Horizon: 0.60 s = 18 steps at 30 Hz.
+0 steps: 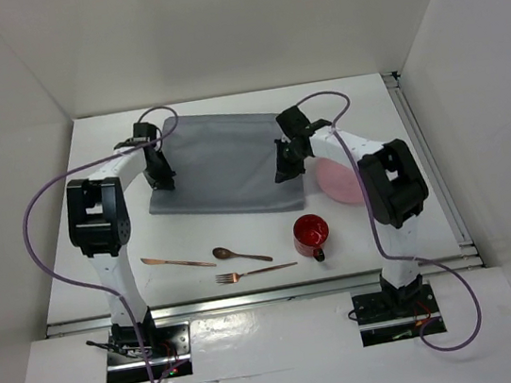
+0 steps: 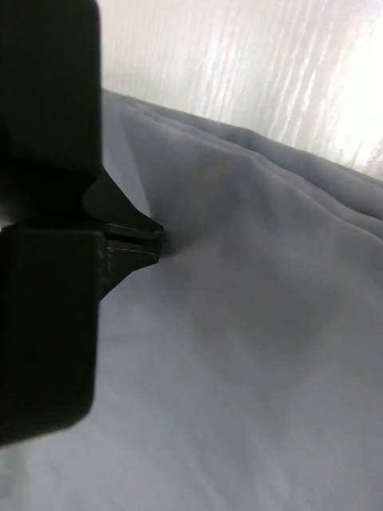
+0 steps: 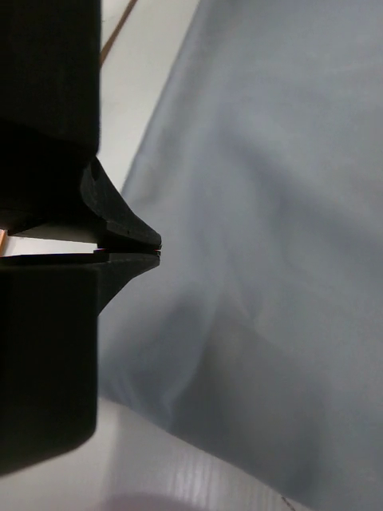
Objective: Set the dinner table for one person
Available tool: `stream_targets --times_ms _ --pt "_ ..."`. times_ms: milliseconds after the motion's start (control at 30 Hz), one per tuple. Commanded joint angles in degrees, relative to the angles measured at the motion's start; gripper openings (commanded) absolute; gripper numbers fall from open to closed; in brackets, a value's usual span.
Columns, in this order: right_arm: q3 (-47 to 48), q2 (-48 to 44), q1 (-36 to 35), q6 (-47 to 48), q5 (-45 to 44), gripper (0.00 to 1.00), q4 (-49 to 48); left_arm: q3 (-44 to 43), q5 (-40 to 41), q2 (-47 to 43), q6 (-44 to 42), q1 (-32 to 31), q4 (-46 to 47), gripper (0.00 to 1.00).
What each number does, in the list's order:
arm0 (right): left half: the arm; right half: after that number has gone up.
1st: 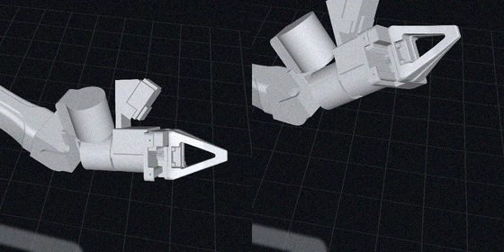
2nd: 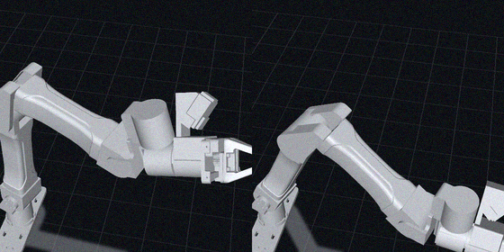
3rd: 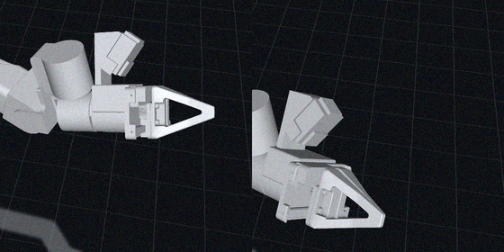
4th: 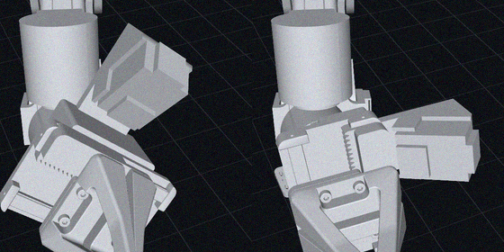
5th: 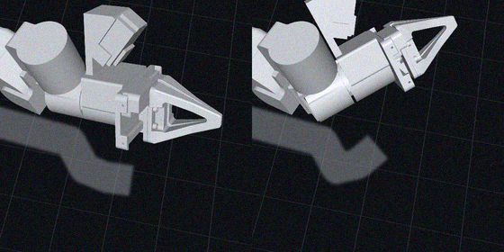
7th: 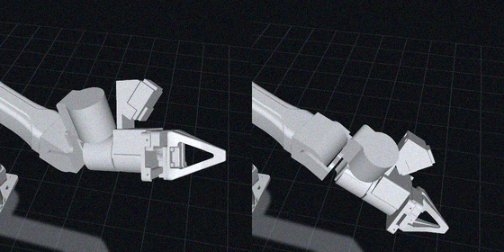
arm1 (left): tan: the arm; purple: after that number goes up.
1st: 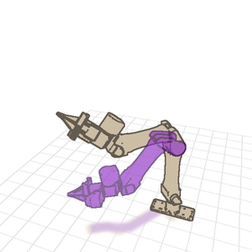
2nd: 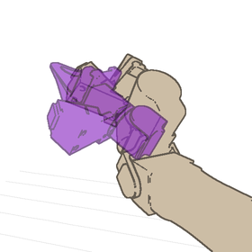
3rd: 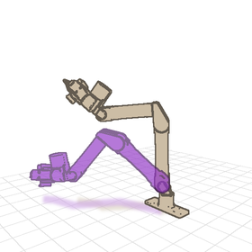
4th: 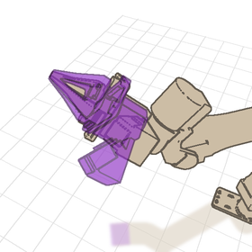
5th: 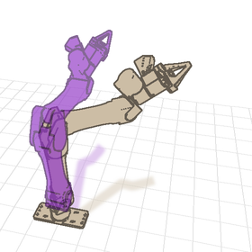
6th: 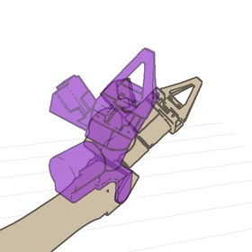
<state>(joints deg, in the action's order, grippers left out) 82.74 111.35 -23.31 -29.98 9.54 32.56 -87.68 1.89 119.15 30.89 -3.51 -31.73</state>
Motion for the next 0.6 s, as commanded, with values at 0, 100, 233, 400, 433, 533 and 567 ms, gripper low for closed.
stream_targets --times_ms 0,100,233,400,433,533,567 --pt "2.34 3.43 1.86 -1.92 -0.84 0.11 -0.12 3.46 -1.97 -0.24 3.29 -0.01 -2.38 0.00" --pt "-0.20 4.93 2.57 -4.03 -2.06 0.05 -0.65 8.64 -3.65 -3.03 4.09 -1.23 -1.06 0.00" --pt "-2.75 4.93 3.10 -4.65 -5.67 0.03 -0.65 13.67 -5.76 -6.46 4.09 -1.76 0.08 0.00" --pt "-7.67 3.35 3.10 -6.14 -8.22 0.03 1.02 16.66 -5.76 -9.20 2.16 -1.77 -1.94 0.00" --pt "-8.99 2.48 3.10 -6.76 -8.83 0.03 0.15 17.71 -5.76 -10.16 2.15 -1.77 -1.94 0.00" --pt "-12.86 0.36 3.10 -7.38 -9.62 0.03 -0.65 19.12 -6.29 -11.48 1.62 -1.77 -1.94 0.00" --pt "-13.39 -0.25 3.10 -7.38 -9.63 0.03 -0.65 19.91 -6.89 -11.49 1.62 -1.77 -1.94 0.00"
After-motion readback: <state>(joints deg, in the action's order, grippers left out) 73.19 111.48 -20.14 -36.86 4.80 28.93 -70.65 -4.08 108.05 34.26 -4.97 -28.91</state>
